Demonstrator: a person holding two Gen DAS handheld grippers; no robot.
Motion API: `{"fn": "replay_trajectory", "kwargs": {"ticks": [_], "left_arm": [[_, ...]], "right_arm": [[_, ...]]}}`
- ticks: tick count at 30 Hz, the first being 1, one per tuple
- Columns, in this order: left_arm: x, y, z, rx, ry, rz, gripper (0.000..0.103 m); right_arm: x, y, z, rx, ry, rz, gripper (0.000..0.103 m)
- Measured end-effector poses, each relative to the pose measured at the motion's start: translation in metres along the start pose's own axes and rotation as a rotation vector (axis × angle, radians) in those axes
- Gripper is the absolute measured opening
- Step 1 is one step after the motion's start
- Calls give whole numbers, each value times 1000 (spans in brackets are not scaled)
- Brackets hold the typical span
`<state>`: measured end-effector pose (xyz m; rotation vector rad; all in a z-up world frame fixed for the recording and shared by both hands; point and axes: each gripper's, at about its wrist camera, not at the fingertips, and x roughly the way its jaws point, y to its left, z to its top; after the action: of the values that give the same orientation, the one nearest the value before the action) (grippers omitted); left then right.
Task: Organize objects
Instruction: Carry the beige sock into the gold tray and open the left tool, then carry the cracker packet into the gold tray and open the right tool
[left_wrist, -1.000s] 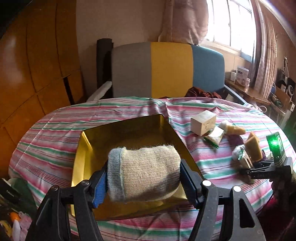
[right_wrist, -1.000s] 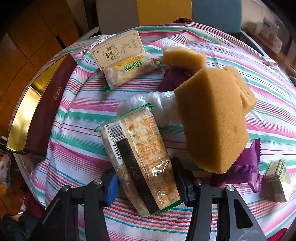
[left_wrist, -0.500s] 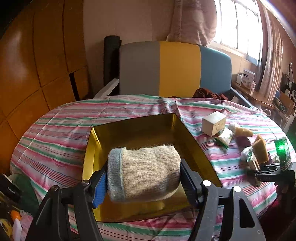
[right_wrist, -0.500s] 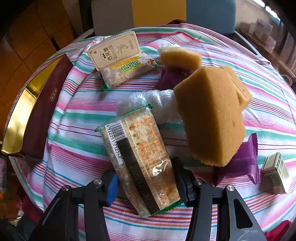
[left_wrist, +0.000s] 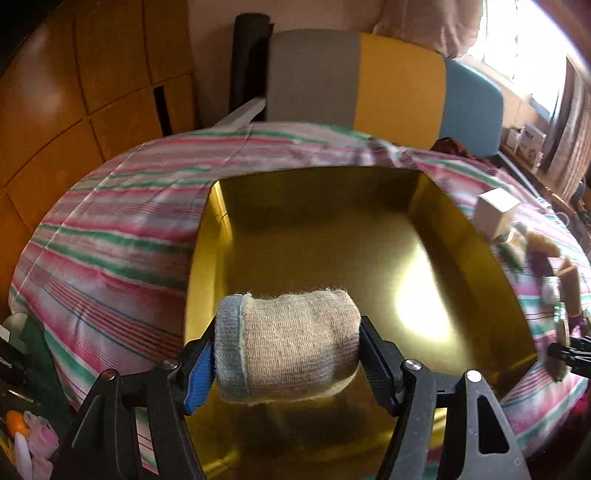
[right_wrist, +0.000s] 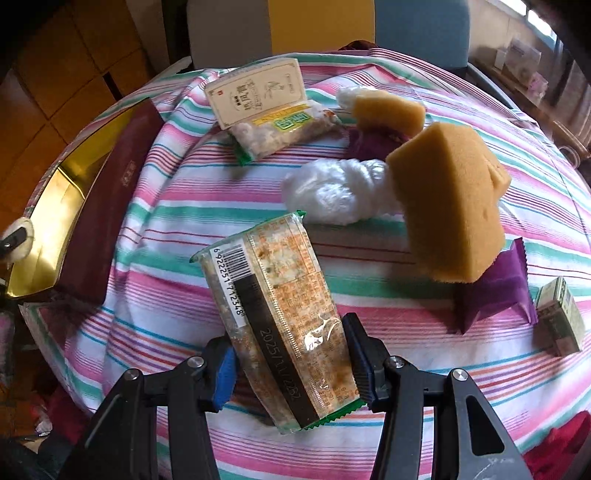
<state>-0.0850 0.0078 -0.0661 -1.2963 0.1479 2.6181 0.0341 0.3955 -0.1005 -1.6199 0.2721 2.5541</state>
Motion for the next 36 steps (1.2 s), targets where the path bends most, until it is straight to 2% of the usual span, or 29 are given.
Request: {"fn": "replay_trajectory", "kwargs": {"ticks": [5, 11, 14, 17, 22, 27, 36], "left_arm": [[11, 15, -2, -45, 35, 3, 71], [10, 17, -2, -47, 17, 18, 73], [4, 15, -2, -46, -6, 34, 73], [-7, 15, -1, -56, -34, 46, 79], [-28, 11, 1, -64, -80, 43, 79], [-45, 4, -1, -81, -99, 18, 79], [-68, -16, -16, -87, -115, -73, 79]], "right_arm": [[1, 1, -4, 9, -8, 9, 53], [1, -1, -8, 15, -21, 13, 53], [-3, 0, -13, 15, -28, 10, 53], [-1, 0, -12, 17, -34, 10, 53], [-2, 0, -13, 19, -45, 10, 53], [-3, 2, -15, 20, -53, 9, 53], [-7, 9, -20, 32, -65, 20, 53]]}}
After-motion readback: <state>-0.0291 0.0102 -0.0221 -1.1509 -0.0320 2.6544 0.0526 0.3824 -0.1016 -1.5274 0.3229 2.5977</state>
